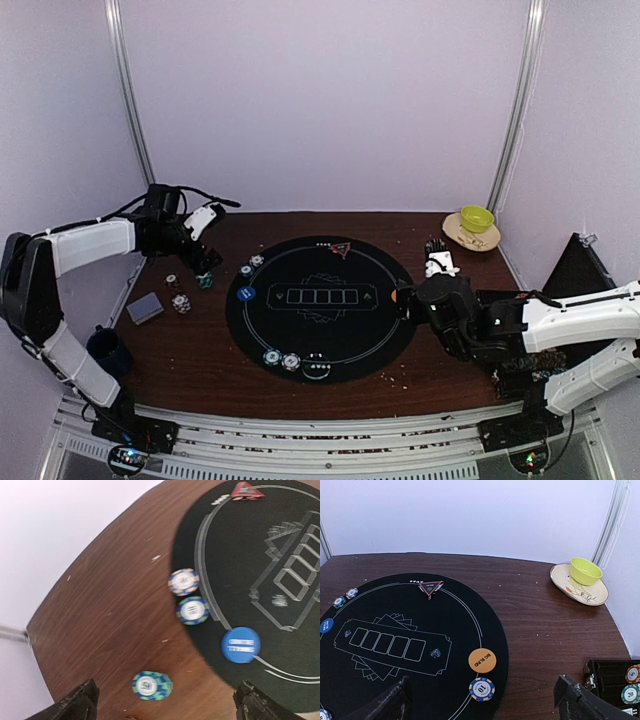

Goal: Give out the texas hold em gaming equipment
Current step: Pick up the pile of poker chips from the pile of poker chips.

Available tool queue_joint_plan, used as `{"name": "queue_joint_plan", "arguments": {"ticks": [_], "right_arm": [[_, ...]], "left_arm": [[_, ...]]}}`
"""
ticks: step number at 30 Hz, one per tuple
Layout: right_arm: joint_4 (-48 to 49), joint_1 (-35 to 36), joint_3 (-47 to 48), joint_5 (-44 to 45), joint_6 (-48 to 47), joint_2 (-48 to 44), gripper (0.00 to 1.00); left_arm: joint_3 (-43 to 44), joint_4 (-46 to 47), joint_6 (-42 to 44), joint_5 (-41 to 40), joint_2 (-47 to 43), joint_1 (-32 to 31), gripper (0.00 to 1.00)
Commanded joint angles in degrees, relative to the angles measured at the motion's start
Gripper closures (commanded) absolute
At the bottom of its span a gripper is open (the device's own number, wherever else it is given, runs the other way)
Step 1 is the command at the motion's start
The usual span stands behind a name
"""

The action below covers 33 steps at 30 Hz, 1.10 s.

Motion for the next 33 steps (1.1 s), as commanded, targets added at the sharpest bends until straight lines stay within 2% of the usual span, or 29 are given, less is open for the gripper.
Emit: {"name": "queue_joint_plan", "arguments": {"ticks": [1, 9, 23, 33], "right_arm": [[-1.06, 0.57, 1.36, 1.79, -0.54, 0.14, 0.0], [-0.94, 0.65, 1.3, 2.0, -0.62, 0.18, 0.0], [-0.96, 0.76, 1.24, 2.23, -0.59, 0.03, 0.0], [-1.01, 0.81, 1.44, 2.4, -0.66, 0.56, 0.0]], "left_arm": [[5.31, -4.47, -5.82, 0.62, 7.29, 5.63, 0.02], [10.36, -4.94, -8.06, 0.8, 15.41, 10.62, 0.02], [12.42, -6.98, -6.59, 5.17, 23.8, 11.03, 0.03], [11.12, -4.37, -6.04, 0.65, 24.5, 9.98, 0.14]]}}
